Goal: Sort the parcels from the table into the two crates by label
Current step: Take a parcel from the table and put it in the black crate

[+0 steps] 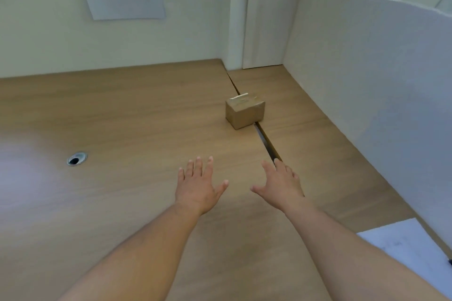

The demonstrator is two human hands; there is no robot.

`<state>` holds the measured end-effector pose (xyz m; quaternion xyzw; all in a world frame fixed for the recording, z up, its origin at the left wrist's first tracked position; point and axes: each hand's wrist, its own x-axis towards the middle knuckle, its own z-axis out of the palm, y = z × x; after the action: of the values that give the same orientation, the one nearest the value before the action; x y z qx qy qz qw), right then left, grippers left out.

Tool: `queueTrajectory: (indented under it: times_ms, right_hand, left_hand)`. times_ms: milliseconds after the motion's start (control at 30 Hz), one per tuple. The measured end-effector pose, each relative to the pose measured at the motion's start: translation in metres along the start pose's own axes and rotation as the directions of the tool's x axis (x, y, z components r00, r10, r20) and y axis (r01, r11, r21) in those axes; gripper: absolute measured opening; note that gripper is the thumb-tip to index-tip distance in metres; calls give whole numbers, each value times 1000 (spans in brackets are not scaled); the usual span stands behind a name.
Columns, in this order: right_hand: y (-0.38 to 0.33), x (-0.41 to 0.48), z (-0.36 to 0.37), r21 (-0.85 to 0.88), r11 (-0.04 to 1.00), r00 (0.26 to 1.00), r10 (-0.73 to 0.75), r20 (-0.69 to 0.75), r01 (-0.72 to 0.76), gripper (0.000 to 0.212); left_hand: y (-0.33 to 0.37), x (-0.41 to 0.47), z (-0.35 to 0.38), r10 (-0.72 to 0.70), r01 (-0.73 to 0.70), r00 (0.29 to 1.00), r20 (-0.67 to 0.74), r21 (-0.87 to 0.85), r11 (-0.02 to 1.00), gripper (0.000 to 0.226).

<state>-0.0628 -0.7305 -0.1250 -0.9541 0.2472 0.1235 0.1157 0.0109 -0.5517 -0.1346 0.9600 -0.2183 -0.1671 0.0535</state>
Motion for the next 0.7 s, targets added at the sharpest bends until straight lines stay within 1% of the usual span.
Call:
queueTrajectory:
  times_ms: [167, 267, 367, 433, 533, 600, 700]
  right_hand:
    - [22, 76, -26, 57, 998, 999, -2, -36, 4, 84]
    - [29, 127, -43, 116, 993, 997, -2, -80, 11, 81]
    - [29, 173, -56, 186, 982, 995, 7, -97, 11, 81]
    - [27, 203, -63, 229, 973, 992, 0, -126, 29, 77]
    - [21, 245, -69, 287, 957, 988, 3, -154, 42, 73]
    - [18, 270, -71, 313, 949, 986, 5, -167, 48, 67]
    - [15, 296, -72, 374, 926, 989, 4, -149, 52, 57]
  left_hand:
    - [23, 66, -20, -44, 42, 998, -40, -32, 999, 79]
    - [38, 114, -32, -61, 52, 995, -78, -107, 993, 79]
    - [51, 158, -37, -65, 49, 994, -87, -174, 984, 80]
    - [57, 185, -39, -59, 40, 995, -79, -221, 974, 81]
    - [61, 223, -41, -77, 46, 994, -79, -339, 940, 81]
    - [62, 245, -40, -102, 54, 991, -91, -425, 903, 80]
    - [65, 266, -39, -177, 120, 983, -56, -535, 836, 75]
